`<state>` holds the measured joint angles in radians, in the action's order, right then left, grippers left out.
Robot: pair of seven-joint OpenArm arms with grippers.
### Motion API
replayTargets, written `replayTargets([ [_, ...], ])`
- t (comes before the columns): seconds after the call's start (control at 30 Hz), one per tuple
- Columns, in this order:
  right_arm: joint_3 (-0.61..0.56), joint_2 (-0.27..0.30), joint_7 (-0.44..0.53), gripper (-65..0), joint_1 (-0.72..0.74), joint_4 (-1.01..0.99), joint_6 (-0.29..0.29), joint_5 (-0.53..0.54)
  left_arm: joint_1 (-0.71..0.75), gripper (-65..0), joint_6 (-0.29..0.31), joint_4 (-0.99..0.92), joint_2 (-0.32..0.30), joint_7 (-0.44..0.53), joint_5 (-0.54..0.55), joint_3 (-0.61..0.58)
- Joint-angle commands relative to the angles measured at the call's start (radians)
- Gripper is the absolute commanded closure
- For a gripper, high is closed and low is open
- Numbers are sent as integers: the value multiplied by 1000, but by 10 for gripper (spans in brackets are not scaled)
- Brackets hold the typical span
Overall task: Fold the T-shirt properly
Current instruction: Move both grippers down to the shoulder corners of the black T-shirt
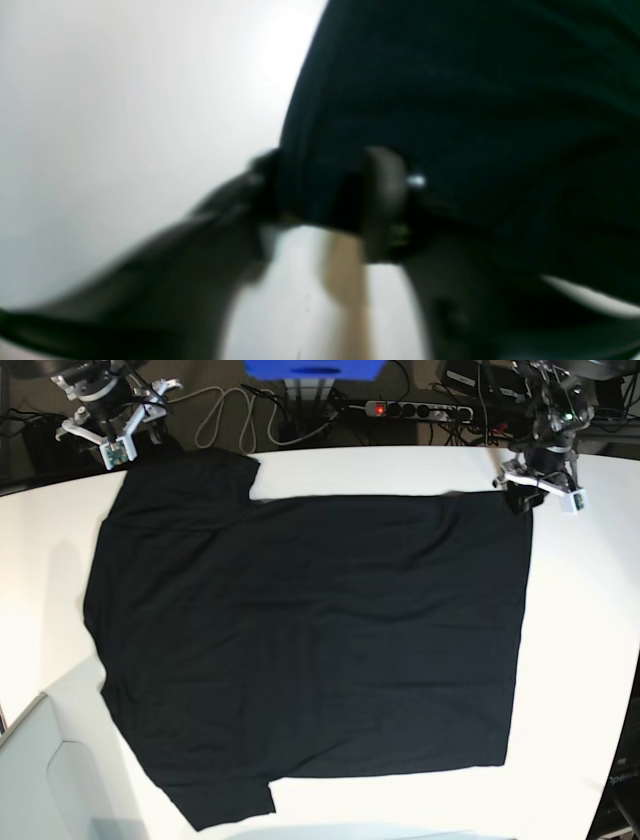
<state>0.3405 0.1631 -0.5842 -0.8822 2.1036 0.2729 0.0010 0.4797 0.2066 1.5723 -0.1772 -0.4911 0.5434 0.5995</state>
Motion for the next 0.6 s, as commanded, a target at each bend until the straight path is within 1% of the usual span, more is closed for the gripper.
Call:
replayTargets([
  [0.0, 9, 5, 17, -362, -1, 16, 19, 3, 11, -99, 1, 9, -5, -8, 5, 3],
  [0.03, 10, 5, 17, -367, 10, 16, 18, 3, 11, -23, 1, 9, -5, -10, 5, 3],
  [0.07, 15, 5, 17, -368, 16, 16, 16, 3, 11, 0, 1, 9, -5, -10, 5, 3],
  [0.1, 25, 5, 17, -369, 18, 16, 16, 3, 11, 0, 0, 9, -5, -11, 5, 3],
  [0.27, 98, -33, 7, -371, 96, 13, 19, 4, 14, 0, 0, 9, -5, -11, 5, 7],
  [0.37, 125, -41, -1, -381, 150, 4, 21, 4, 15, 0, 0, 9, -5, -11, 5, 9],
  [0.43, 125, -41, -36, -393, 192, -16, 21, 4, 26, 0, 0, 9, -5, -11, 5, 7],
  [0.57, 121, -41, -136, -396, 274, -36, 22, 4, 32, 0, 0, 12, -5, -8, 5, 7],
])
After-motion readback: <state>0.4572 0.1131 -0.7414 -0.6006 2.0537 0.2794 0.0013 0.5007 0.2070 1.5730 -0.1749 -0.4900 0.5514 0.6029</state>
